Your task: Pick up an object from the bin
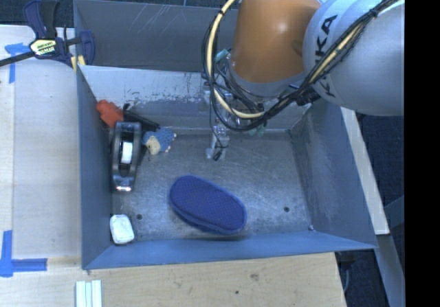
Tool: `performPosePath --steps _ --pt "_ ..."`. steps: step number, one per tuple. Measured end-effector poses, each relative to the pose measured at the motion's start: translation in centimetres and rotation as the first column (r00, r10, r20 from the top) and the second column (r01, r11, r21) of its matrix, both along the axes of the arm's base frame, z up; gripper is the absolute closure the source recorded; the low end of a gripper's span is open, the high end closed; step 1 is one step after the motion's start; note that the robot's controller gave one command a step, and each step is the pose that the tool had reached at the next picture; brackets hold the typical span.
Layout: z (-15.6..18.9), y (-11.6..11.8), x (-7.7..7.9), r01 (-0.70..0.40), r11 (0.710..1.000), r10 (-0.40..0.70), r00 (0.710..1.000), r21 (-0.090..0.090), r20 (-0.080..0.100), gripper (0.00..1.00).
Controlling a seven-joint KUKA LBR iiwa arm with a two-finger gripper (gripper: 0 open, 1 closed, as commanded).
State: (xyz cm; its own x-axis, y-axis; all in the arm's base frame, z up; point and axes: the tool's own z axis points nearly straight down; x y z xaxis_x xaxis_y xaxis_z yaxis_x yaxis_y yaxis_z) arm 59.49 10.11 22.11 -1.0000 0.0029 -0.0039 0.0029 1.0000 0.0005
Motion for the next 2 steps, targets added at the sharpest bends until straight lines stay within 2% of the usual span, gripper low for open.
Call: performPosePath --steps 1,2 --pt "-5.0 5.8 0.9 -0.093 0.996 0.093 0.996 0.001 -0.006 0.00" --pt "-15.4 7.0 3.2 -0.292 0.957 0.292 0.957 0.000 -0.007 0.00"
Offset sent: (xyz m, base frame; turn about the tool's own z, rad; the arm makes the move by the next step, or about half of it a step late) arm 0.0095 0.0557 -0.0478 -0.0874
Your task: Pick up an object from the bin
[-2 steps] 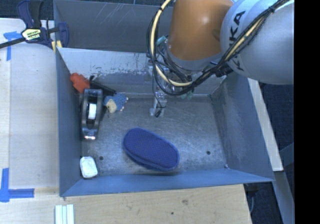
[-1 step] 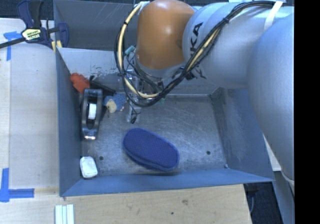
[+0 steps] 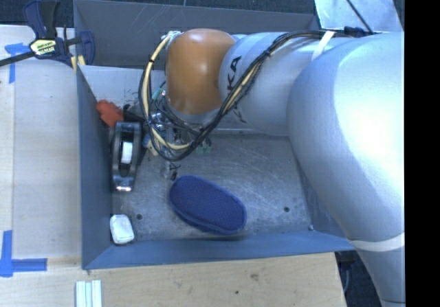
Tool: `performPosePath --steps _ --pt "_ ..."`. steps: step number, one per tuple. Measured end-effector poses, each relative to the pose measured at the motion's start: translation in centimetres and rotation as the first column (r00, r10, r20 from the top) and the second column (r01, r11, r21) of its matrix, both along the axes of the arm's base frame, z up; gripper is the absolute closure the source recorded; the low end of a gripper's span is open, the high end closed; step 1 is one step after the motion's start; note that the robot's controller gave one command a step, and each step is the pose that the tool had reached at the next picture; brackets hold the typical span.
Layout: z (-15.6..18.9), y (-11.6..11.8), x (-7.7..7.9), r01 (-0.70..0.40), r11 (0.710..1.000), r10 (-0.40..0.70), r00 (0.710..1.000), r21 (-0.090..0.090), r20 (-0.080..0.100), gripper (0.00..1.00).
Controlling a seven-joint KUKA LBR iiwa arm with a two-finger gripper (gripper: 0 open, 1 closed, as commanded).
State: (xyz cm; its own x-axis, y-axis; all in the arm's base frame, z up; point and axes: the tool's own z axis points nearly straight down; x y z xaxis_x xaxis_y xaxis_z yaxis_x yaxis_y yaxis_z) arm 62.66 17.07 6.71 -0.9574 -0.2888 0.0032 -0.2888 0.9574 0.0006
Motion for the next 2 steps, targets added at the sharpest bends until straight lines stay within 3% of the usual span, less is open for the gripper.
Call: performPosePath --steps 1,2 --pt "0.4 -0.1 0.2 0.003 1.000 -0.003 1.000 0.001 0.005 1.00" --pt "17.9 2.1 -1.3 -0.011 1.000 0.011 1.000 0.004 0.015 1.00"
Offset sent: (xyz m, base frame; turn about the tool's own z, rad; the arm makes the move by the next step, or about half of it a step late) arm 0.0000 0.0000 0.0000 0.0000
